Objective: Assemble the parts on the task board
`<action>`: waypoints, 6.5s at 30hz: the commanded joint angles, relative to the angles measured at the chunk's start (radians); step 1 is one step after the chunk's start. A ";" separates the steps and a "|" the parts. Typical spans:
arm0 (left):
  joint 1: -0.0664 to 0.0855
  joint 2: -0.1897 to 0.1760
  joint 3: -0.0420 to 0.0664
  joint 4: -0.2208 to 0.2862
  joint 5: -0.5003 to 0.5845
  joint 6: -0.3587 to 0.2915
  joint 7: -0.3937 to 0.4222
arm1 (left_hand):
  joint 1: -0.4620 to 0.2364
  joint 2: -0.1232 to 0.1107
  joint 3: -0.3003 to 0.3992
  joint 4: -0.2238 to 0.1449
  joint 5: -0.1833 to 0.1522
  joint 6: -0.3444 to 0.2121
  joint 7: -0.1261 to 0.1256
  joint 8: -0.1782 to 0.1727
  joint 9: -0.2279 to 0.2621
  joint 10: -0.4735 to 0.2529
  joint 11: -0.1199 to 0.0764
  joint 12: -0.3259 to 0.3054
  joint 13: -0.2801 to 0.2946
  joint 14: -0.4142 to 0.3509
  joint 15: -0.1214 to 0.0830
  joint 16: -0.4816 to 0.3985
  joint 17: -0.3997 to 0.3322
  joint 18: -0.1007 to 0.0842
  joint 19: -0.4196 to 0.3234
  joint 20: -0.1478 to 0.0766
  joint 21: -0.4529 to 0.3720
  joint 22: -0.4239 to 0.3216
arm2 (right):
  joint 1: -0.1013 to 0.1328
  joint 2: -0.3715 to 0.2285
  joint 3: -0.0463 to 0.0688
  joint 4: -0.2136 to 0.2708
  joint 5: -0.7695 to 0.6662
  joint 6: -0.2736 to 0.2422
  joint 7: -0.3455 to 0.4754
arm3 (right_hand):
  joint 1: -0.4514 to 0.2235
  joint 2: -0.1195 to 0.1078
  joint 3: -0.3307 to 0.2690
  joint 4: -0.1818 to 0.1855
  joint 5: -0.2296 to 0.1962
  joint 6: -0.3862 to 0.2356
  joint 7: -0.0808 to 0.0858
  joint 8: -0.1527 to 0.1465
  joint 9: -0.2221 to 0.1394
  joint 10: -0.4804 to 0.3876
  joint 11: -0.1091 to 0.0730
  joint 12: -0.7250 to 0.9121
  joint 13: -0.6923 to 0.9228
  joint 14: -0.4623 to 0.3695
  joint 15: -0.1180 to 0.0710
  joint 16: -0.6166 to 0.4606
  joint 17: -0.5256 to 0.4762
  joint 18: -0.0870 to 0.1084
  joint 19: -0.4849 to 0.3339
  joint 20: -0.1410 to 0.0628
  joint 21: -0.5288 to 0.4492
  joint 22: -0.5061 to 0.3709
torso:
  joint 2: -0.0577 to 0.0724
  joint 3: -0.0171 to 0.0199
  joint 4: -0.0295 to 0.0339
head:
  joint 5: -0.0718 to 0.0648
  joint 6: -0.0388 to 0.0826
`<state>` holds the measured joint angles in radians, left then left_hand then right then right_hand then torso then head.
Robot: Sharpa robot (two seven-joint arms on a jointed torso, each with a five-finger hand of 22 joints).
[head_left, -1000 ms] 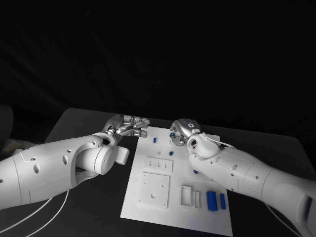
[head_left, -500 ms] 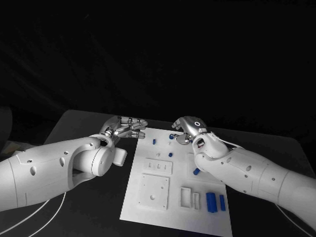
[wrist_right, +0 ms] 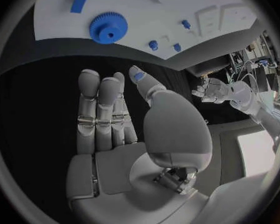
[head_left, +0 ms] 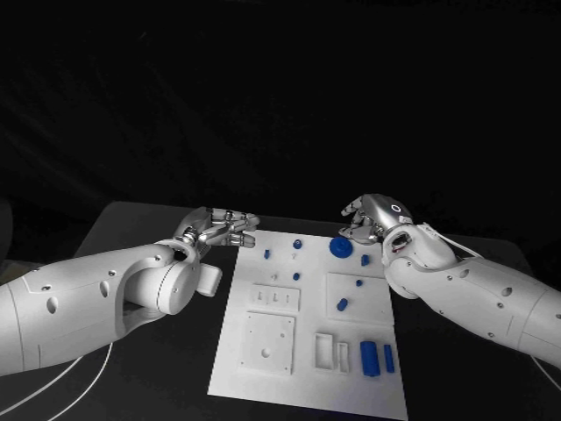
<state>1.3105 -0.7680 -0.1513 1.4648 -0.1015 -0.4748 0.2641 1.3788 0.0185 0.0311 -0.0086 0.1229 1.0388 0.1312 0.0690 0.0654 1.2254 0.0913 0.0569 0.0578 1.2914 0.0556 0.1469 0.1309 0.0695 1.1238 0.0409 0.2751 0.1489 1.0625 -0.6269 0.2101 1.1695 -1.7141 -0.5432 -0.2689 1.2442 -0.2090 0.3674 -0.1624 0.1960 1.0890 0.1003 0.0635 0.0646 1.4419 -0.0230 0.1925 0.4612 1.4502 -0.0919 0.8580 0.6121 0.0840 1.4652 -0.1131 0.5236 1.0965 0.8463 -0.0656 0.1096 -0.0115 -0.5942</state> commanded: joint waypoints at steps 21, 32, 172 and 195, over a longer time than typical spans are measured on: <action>0.001 0.010 0.000 -0.014 -0.006 0.037 0.015 | 0.002 -0.002 0.009 0.002 0.003 0.007 -0.002 -0.004 0.001 0.001 -0.002 0.002 0.001 -0.005 0.002 0.001 -0.001 -0.004 -0.011 -0.001 0.008 0.004 | -0.012 0.057 0.007 -0.136 0.086 0.239 0.041 | -0.003 0.039 -0.120 0.031 0.023 -0.059 0.005 0.000 0.002 -0.130 0.019 0.758 0.779 -0.013 0.022 0.172 0.316 0.003 0.046 0.022 0.208 0.187 | 0.000 -0.0011 0.0030 | -0.014 -0.002; 0.001 0.014 0.000 -0.019 -0.006 0.040 0.013 | 0.001 -0.003 0.010 0.003 0.003 0.005 -0.002 -0.004 0.001 0.000 -0.001 0.002 0.001 -0.005 0.002 0.001 -0.001 -0.004 -0.012 0.000 0.009 0.004 | -0.015 0.085 0.007 -0.174 0.093 0.239 0.049 | -0.007 0.043 -0.113 0.033 0.032 -0.054 0.005 -0.001 0.002 -0.132 0.019 0.761 0.778 -0.010 0.024 0.167 0.331 0.001 0.048 0.023 0.209 0.204 | 0.002 -0.0013 0.0020 | -0.012 -0.004; 0.001 0.040 -0.001 -0.038 -0.009 0.062 -0.025 | -0.004 -0.009 0.027 -0.004 0.009 -0.013 0.006 -0.004 0.001 -0.018 0.005 0.002 0.001 -0.009 0.005 0.000 -0.002 -0.001 -0.024 0.003 0.020 0.012 | -0.036 0.233 -0.074 -0.121 -0.060 0.161 -0.027 | -0.178 0.051 0.065 0.213 -0.148 0.017 -0.019 -0.001 0.001 -0.139 0.004 0.720 0.760 -0.004 0.005 0.144 0.397 -0.014 0.059 0.002 0.242 0.292 | 0.002 0.0000 0.0048 | 0.011 -0.013; 0.001 0.018 -0.001 -0.060 -0.012 0.060 -0.015 | -0.002 -0.010 0.027 -0.005 0.011 -0.014 0.006 -0.004 0.001 -0.018 0.005 0.002 0.001 -0.009 0.005 0.001 -0.002 -0.001 -0.023 0.003 0.020 0.012 | -0.060 -0.054 0.095 0.126 0.173 0.103 0.226 | -0.032 0.058 -0.001 0.101 -0.096 0.012 -0.010 -0.001 0.000 -0.152 0.010 0.726 0.754 -0.004 0.012 0.132 0.400 -0.009 0.056 0.012 0.233 0.295 | -0.010 0.0223 -0.0329 | 0.013 -0.006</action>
<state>1.3101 -0.7508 -0.1534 1.4048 -0.1079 -0.4289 0.2371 1.3748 0.0145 0.0557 -0.0166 0.1268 1.0306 0.1393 0.0690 0.0654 1.2146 0.0946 0.0568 0.0578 1.2880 0.0593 0.1464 0.1305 0.0694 1.1060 0.0446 0.2939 0.1601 1.0055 -0.6794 0.3066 1.2908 -1.6193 -0.4713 -0.1446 1.2073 -0.1485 0.3636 -0.0584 0.1014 1.1012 0.0828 0.0665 0.0660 1.2972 -0.0141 0.9161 1.2160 1.4490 -0.0821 0.9904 1.0112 0.0688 1.4685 -0.1054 0.7608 1.3074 0.8403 -0.0498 0.0873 0.0018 -0.5998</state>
